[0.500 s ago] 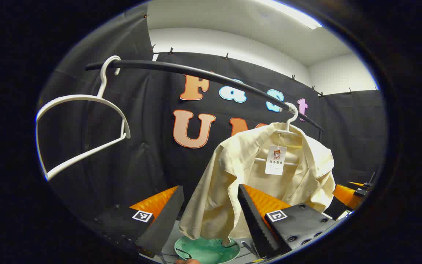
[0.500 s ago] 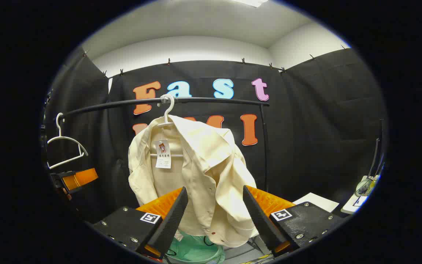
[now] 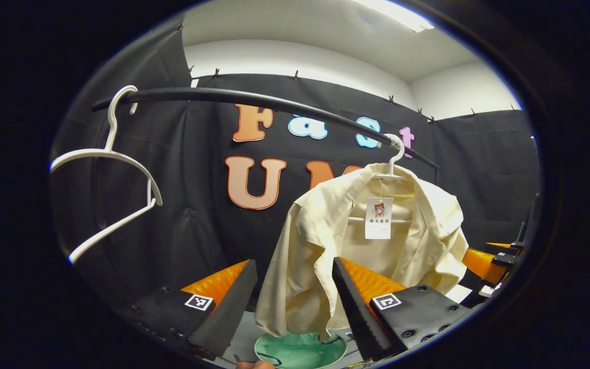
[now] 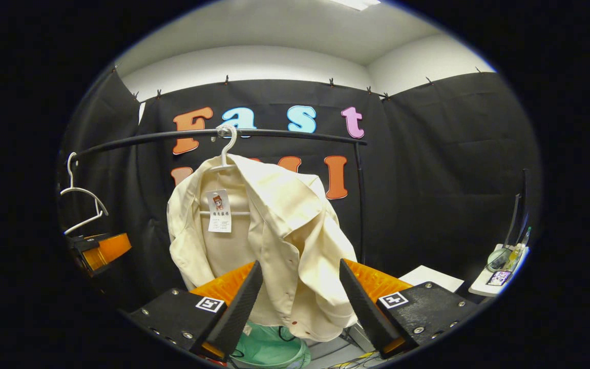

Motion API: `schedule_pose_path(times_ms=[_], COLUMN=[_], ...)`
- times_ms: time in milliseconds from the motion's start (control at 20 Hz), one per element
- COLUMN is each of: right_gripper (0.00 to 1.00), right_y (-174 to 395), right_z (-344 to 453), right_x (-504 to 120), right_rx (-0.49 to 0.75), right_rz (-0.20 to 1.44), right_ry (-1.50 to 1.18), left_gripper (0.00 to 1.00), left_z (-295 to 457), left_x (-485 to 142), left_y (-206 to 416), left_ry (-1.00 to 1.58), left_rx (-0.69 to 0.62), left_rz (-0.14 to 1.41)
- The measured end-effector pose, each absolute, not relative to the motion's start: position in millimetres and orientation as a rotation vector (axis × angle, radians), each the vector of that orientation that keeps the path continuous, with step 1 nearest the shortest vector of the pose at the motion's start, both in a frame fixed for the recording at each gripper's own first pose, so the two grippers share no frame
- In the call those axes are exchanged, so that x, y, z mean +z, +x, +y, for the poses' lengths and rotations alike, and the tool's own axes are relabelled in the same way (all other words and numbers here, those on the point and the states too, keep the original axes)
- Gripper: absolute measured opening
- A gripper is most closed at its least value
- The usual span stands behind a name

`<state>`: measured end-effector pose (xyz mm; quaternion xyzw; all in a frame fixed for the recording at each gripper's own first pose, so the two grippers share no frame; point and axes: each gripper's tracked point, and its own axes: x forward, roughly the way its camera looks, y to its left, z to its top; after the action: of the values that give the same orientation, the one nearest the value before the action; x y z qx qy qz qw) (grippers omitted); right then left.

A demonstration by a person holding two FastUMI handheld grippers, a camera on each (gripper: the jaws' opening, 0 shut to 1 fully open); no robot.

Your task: Grasp the clothes on the hanger with both hands and then place them into the laundry hamper below.

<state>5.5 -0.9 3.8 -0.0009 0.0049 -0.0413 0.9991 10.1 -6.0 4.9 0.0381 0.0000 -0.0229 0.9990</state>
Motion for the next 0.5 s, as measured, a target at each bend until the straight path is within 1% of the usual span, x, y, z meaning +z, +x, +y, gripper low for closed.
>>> schedule_pose_path(times_ms=[50, 100, 500], right_gripper=[0.94, 0.94, 0.94], right_y=[8, 9, 16], right_z=[2, 1, 16], right_x=[5, 6, -5], right_rx=[-0.08, -0.079, -0.083], right_rz=[0.008, 0.006, 0.034], right_ry=[-0.002, -0.004, -0.029], left_gripper=[0.94, 0.97, 0.97], left_z=[-10, -13, -2], left_x=[7, 6, -7], left_y=[10, 12, 20], left_ry=[0.071, 0.061, 0.054], left_rx=[-0.056, -0.07, -0.071], left_rz=[-0.007, -0.008, 0.037])
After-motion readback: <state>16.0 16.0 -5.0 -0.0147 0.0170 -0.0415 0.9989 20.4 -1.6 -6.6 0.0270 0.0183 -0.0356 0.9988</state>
